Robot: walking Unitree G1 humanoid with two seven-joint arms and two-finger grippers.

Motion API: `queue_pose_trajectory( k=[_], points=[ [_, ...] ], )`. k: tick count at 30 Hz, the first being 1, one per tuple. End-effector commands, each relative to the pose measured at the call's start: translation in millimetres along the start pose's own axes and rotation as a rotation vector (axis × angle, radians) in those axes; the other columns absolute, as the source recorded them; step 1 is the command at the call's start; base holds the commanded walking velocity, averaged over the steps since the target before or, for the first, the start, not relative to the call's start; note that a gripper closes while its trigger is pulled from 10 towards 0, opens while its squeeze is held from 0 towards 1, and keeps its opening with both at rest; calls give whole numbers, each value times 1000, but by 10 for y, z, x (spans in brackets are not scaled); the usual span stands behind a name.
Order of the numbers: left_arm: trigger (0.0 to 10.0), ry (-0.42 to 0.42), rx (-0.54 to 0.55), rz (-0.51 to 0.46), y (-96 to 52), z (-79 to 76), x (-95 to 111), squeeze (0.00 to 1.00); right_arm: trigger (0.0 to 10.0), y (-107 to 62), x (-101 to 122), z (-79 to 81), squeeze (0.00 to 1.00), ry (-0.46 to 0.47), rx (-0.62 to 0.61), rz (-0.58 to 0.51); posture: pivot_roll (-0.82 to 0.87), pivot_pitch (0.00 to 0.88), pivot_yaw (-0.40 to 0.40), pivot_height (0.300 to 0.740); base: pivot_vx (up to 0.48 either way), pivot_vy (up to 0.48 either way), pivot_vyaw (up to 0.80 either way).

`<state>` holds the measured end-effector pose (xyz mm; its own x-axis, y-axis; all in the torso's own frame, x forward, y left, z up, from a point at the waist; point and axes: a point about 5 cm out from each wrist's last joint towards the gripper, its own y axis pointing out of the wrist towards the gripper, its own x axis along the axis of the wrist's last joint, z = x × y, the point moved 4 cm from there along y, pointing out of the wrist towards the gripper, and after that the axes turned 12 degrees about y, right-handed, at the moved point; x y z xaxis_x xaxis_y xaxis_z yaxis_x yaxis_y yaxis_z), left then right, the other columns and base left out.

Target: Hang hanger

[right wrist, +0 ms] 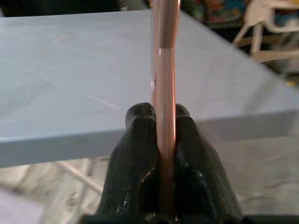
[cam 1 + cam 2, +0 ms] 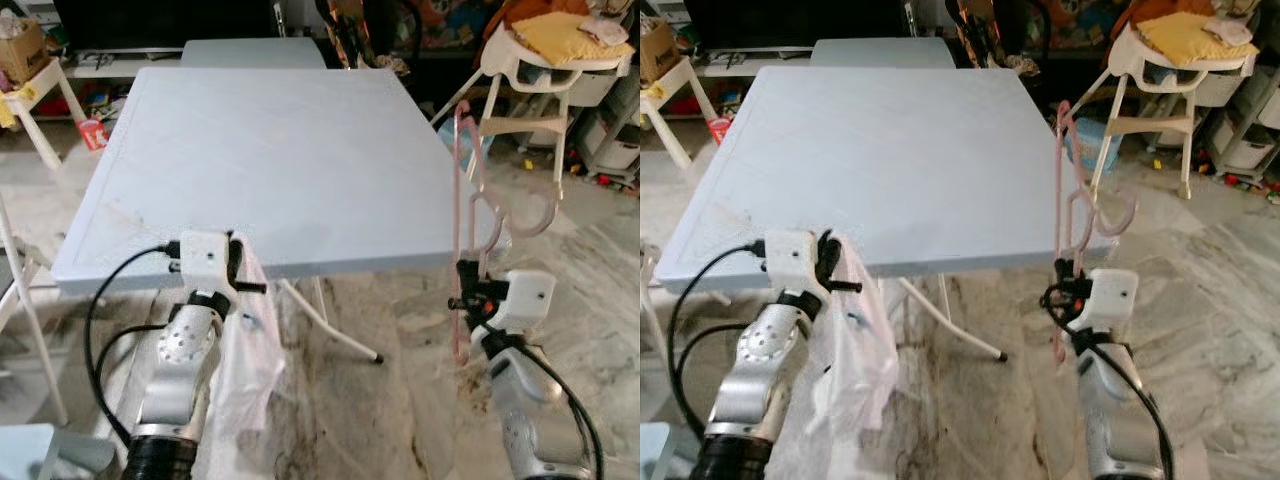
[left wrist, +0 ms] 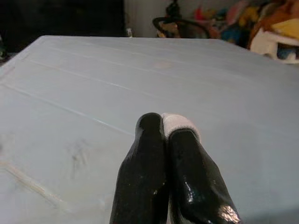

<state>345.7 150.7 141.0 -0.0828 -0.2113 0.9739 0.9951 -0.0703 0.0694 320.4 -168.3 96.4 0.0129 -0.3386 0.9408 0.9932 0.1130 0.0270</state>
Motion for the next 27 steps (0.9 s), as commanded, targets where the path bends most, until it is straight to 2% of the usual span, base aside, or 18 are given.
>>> queue_pose_trajectory(
  k=[1,4,8,10,11,12,13,19,21,27],
  points=[
    [10000,-2,-3,-105,73,-35,328,0,10000,-17,71,-111,0,-20,-33,-16,20,86,-43,740,341,0,0],
    [10000,6,11,-138,117,19,438,0,10000,-20,57,-98,0,-21,-29,-13,22,86,-44,740,340,0,0],
    [10000,24,75,-191,246,271,648,0,10000,-17,43,-81,0,-25,-21,-7,25,87,-47,740,341,0,0],
    [10000,34,88,-204,276,331,700,0,10000,-15,42,-78,0,-25,-19,-7,25,88,-46,740,341,0,0],
    [10000,48,116,-225,331,449,798,0,10000,-11,36,-69,0,-28,-14,-4,25,87,-46,740,345,0,0],
    [10000,48,116,-225,331,449,798,0,10000,-11,36,-69,0,-28,-14,-4,25,87,-46,740,345,0,0],
    [10000,59,142,-242,375,556,879,0,10000,-10,32,-62,0,-32,-10,-2,23,88,-44,740,341,0,0],
    [10000,77,179,-259,413,703,955,0,10000,-24,12,-63,0,-37,-12,2,17,89,-39,740,341,0,0],
    [10000,90,217,-267,427,823,995,0,10000,-49,-16,-75,0,-37,-15,9,15,91,-38,740,339,0,0],
    [10000,103,246,-278,458,933,1043,0,10000,-73,-34,-75,0,-36,-15,16,8,96,-37,740,344,0,0]
  ],
)
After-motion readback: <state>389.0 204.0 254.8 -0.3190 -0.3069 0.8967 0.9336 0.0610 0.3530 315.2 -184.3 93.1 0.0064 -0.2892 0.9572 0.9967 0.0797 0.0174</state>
